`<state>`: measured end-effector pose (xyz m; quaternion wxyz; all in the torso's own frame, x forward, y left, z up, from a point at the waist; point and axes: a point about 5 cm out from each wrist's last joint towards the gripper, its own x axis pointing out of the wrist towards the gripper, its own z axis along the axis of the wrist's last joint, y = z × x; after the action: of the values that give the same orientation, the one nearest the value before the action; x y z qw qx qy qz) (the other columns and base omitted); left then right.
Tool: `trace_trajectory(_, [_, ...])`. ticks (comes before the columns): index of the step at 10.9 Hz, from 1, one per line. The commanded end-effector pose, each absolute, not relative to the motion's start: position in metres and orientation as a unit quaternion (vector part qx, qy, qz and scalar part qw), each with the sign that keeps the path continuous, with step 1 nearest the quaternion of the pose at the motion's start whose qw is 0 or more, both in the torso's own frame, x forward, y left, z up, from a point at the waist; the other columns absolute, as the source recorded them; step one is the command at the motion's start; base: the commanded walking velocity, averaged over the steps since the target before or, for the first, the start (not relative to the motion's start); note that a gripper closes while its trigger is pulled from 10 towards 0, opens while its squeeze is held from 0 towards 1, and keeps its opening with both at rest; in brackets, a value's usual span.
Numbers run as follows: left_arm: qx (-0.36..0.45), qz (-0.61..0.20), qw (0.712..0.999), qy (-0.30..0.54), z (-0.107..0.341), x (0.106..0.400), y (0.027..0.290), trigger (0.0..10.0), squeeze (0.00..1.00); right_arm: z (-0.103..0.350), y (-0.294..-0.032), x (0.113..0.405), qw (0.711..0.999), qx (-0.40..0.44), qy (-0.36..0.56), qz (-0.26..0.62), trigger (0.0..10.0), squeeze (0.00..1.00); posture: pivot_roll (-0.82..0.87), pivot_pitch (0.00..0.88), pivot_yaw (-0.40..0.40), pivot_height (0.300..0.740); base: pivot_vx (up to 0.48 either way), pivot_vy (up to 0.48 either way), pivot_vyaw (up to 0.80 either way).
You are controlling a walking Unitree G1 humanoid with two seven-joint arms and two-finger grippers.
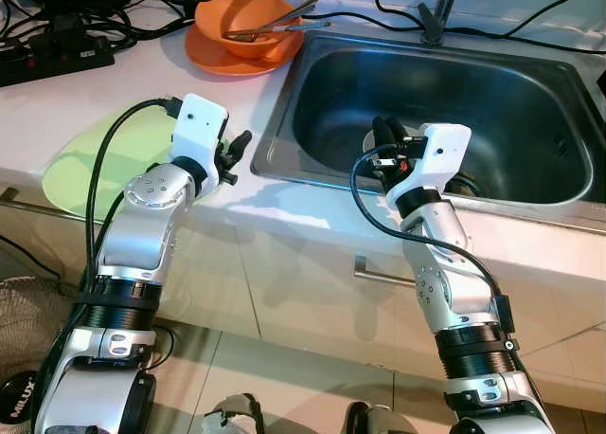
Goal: Kitchen organization
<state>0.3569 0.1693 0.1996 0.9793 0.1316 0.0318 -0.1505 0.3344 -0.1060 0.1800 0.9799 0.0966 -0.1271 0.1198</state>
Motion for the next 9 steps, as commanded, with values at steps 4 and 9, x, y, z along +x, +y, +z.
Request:
trace_trajectory(4, [0.114, -0.105, 0.985, -0.077, 0.238, 0.361, 0.181, 10.0, 0.0, 0.183, -0.105, 0.336, 0.98, 0.096, -0.129, 0.116, 10.0, 0.0, 0.11, 0.113, -0.007, 0.74, 0.0, 0.0, 0.0])
trace_trajectory(9, [0.023, -0.092, 0.974, -0.205, 0.278, 0.339, 0.204, 10.0, 0.0, 0.182, -0.104, 0.337, 0.98, 0.102, -0.129, 0.115, 10.0, 0.0, 0.13, 0.11, -0.005, 0.74, 0.0, 0.0, 0.0])
